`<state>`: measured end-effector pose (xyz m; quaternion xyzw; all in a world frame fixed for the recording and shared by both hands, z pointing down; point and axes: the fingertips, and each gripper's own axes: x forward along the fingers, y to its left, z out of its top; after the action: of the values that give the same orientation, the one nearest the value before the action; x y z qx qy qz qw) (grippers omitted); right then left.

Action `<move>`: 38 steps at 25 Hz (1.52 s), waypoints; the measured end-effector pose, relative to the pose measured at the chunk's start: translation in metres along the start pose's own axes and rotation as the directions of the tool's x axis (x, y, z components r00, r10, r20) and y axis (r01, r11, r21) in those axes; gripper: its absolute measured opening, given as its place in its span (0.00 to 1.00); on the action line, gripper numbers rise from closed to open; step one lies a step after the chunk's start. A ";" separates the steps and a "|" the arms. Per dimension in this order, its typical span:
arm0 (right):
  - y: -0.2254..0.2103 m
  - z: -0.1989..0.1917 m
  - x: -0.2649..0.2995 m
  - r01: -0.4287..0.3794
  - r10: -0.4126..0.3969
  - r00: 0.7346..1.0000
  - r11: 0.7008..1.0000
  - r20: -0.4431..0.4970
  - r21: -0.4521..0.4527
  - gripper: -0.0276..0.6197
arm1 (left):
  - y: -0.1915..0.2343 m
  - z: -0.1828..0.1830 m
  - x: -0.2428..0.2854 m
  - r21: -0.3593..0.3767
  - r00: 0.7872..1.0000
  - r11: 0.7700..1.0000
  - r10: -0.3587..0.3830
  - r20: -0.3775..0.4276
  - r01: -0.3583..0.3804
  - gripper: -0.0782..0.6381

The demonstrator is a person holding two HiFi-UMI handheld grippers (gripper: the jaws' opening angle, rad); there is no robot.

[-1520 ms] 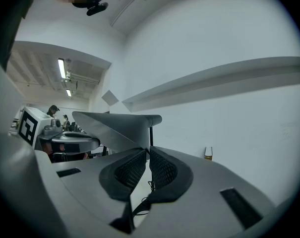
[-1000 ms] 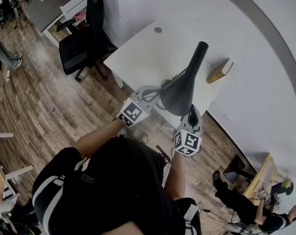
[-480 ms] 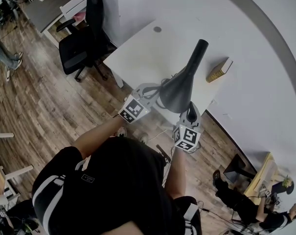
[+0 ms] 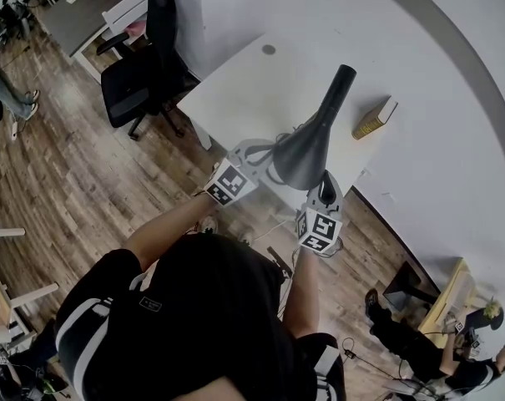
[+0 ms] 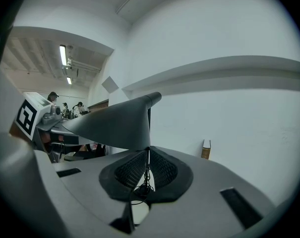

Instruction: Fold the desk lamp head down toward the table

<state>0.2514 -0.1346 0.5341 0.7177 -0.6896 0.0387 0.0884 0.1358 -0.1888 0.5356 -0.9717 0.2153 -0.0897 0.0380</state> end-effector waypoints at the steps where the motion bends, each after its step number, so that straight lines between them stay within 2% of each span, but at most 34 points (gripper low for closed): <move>1: 0.000 -0.001 0.001 0.000 0.000 1.000 1.000 -0.003 -0.003 0.09 | 0.000 -0.001 0.001 0.002 1.000 1.000 -0.001 -0.002 0.001 0.16; 13: -0.001 -0.008 0.002 0.003 -0.004 0.999 1.000 -0.043 -0.020 0.10 | 0.000 -0.007 0.003 0.014 1.000 1.000 -0.008 -0.018 0.008 0.16; 19: 0.001 -0.012 -0.009 0.012 -0.015 0.998 0.999 -0.066 -0.038 0.15 | 0.001 -0.009 0.004 0.001 1.000 1.000 -0.007 -0.020 0.007 0.16; 25: 0.009 -0.006 -0.025 0.006 -0.017 0.996 0.993 -0.086 -0.120 0.18 | 0.003 -0.013 0.006 -0.006 1.000 1.000 -0.009 -0.028 0.009 0.16; 30: 0.025 0.003 -0.038 -0.024 -0.005 0.995 0.959 -0.103 -0.282 0.22 | -0.001 -0.015 0.007 -0.005 0.999 1.000 -0.023 -0.026 0.023 0.16; 34: 0.035 0.009 -0.045 -0.058 0.012 0.993 0.913 -0.117 -0.403 0.24 | -0.003 -0.019 0.008 -0.010 0.999 0.999 -0.035 -0.031 0.034 0.16; 38: 0.045 0.013 -0.046 -0.084 0.027 0.992 0.876 -0.125 -0.475 0.24 | -0.002 -0.027 -0.006 0.003 0.998 0.999 -0.037 -0.048 0.037 0.16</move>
<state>0.2033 -0.0926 0.5168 0.6501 -0.6917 -0.0897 0.3015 0.1262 -0.1850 0.5613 -0.9730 0.1979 -0.1143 0.0330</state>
